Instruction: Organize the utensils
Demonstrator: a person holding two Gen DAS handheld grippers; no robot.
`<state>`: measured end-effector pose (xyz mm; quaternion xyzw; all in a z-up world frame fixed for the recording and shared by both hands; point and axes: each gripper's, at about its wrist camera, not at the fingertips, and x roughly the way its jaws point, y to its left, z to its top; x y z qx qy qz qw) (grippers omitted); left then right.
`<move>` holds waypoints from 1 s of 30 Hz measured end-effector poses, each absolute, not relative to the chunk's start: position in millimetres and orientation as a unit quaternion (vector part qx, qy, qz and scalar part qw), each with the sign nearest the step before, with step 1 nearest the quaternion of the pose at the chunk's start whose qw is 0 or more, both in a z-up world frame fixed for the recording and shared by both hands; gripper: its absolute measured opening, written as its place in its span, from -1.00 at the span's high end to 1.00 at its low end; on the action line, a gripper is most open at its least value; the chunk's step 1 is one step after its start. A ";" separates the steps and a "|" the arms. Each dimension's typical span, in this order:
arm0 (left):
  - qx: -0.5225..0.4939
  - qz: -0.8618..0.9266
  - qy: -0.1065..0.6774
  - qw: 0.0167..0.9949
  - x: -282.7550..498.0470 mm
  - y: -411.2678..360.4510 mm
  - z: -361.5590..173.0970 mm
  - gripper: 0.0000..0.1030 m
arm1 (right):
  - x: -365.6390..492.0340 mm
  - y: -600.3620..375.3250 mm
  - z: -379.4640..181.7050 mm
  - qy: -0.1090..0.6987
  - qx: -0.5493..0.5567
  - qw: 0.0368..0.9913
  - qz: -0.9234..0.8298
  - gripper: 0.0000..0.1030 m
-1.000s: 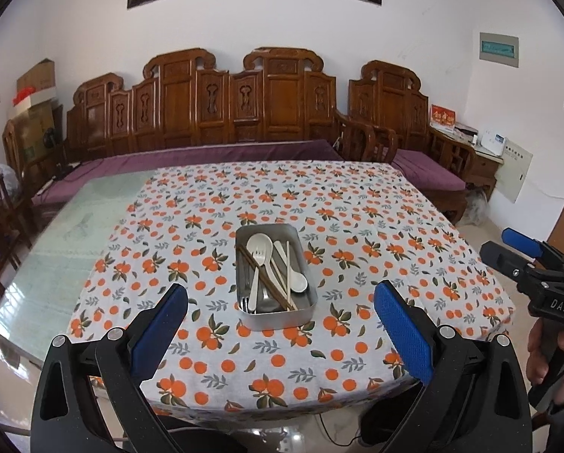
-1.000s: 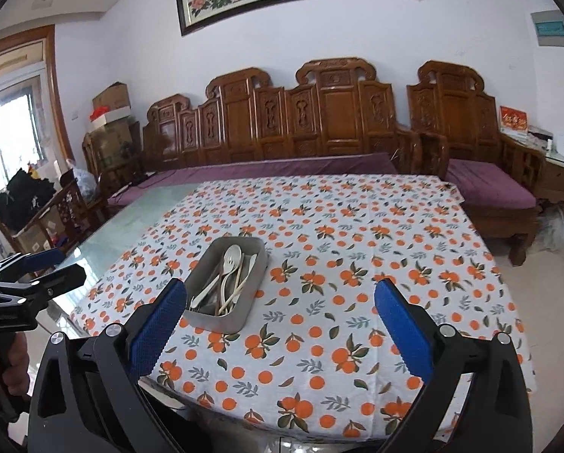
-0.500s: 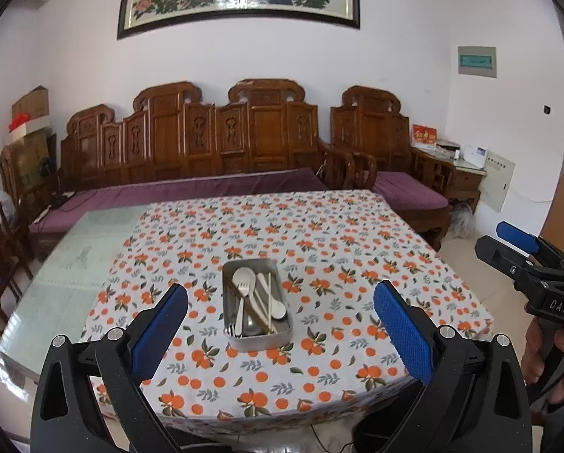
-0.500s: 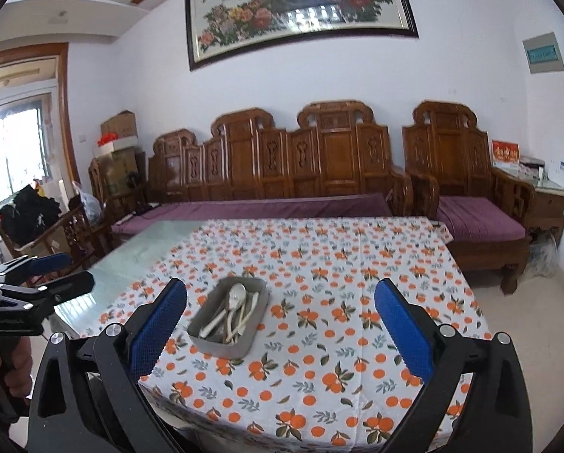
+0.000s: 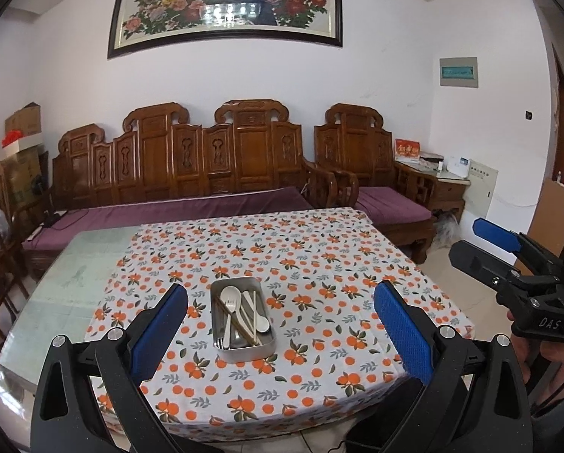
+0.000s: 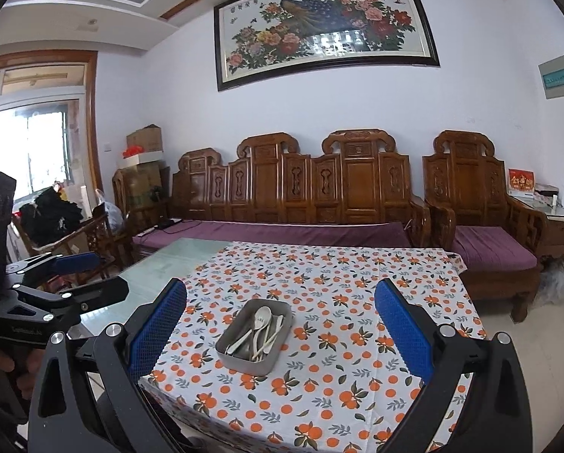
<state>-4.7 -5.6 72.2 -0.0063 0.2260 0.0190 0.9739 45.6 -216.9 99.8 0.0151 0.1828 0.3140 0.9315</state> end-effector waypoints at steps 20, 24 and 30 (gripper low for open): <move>-0.016 0.023 0.219 0.975 -6.3 -4.7 72.8 -0.85 | 46.5 -213.1 94.6 0.191 0.016 0.929 0.316 -0.95; -0.019 0.024 0.216 0.976 -6.5 -3.9 73.5 -0.85 | 46.6 -213.3 94.2 0.194 0.017 0.929 0.316 -0.95; -0.020 0.025 0.214 0.976 -6.3 -3.7 73.2 -0.85 | 46.6 -213.8 94.0 0.194 0.018 0.928 0.316 -0.95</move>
